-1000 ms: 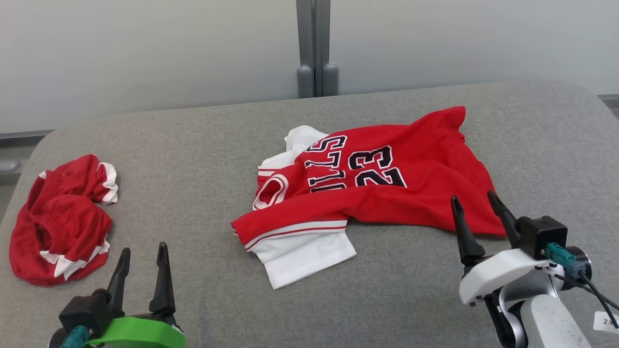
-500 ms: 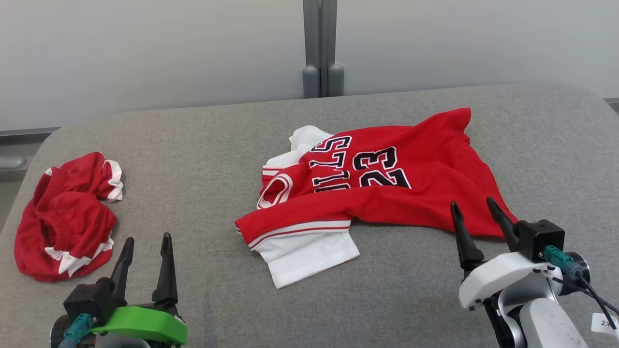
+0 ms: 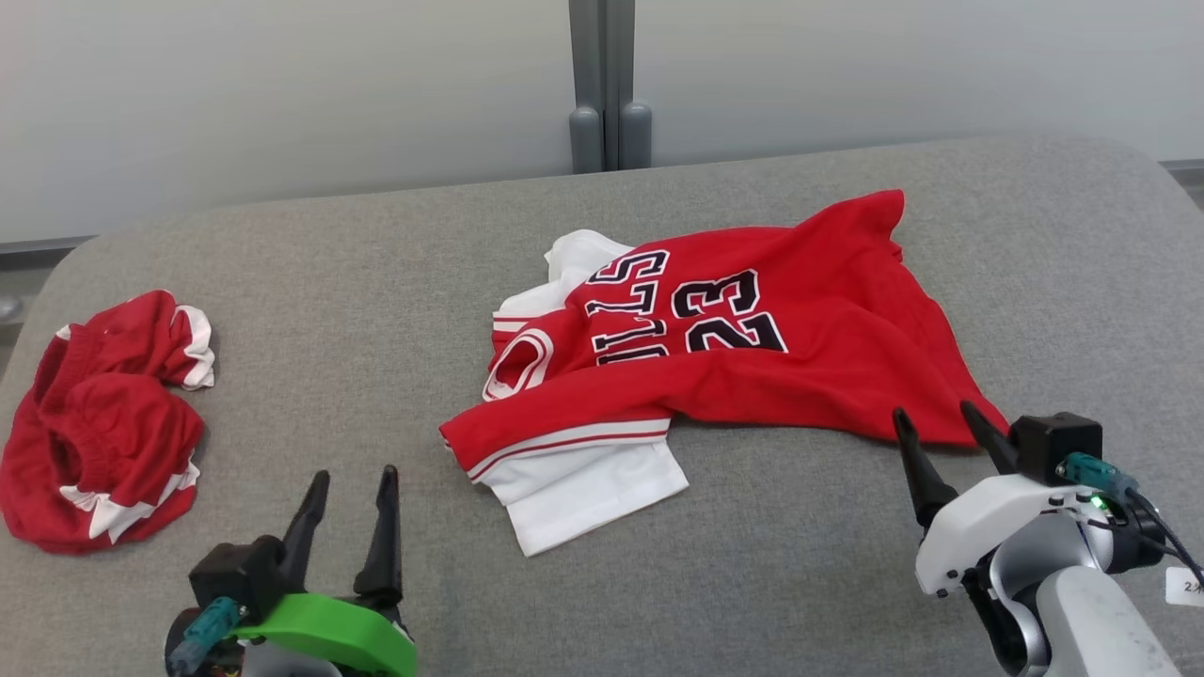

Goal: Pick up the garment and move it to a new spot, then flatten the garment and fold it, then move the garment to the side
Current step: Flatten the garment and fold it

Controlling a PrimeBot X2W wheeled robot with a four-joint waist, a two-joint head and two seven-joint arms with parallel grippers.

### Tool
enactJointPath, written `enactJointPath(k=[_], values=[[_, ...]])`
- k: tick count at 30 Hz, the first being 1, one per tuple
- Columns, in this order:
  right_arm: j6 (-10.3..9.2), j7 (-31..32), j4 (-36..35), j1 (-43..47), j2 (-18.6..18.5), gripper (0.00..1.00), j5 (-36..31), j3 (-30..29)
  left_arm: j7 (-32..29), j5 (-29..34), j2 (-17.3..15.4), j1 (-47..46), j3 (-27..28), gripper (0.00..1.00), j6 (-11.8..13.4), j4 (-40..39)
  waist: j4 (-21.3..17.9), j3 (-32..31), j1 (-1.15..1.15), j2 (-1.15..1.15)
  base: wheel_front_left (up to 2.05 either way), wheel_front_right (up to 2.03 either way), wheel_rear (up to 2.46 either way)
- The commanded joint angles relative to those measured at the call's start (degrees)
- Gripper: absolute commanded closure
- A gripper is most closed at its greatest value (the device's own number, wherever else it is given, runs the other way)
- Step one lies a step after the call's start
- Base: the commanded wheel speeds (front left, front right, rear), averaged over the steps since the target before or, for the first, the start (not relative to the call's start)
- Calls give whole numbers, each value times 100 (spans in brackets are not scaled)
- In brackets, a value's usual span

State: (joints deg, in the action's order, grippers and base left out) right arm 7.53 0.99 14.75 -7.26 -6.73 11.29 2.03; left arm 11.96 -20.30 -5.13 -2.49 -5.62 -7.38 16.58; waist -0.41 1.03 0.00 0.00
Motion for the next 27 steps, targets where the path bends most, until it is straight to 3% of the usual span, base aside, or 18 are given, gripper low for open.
enactJointPath(k=[1, 11, 22, 27], values=[[-8, 210, 113, -128, -113, 0, 83, -47, -74, -48, 21, -64, -106, 0, -6, 45, -59, 125, 0, 0, 0, 0, 0], [-8, 1136, 740, -1003, -568, 0, 167, -503, -953, -684, 189, -589, -1130, 0, -10, 845, -235, 647, 0, 0, 0, 0, 0], [-8, 1466, 1747, -1805, -673, 0, 247, -362, -1680, -1294, 215, -986, -1774, 0, 452, 1195, -314, 1038, 0, 0, 0, 0, 0], [-8, 1453, 2219, -2010, -676, 0, 345, -275, -1948, -1490, 224, -1010, -2034, 0, 550, 1233, -243, 1149, 0, 0, 0, 0, 0]])
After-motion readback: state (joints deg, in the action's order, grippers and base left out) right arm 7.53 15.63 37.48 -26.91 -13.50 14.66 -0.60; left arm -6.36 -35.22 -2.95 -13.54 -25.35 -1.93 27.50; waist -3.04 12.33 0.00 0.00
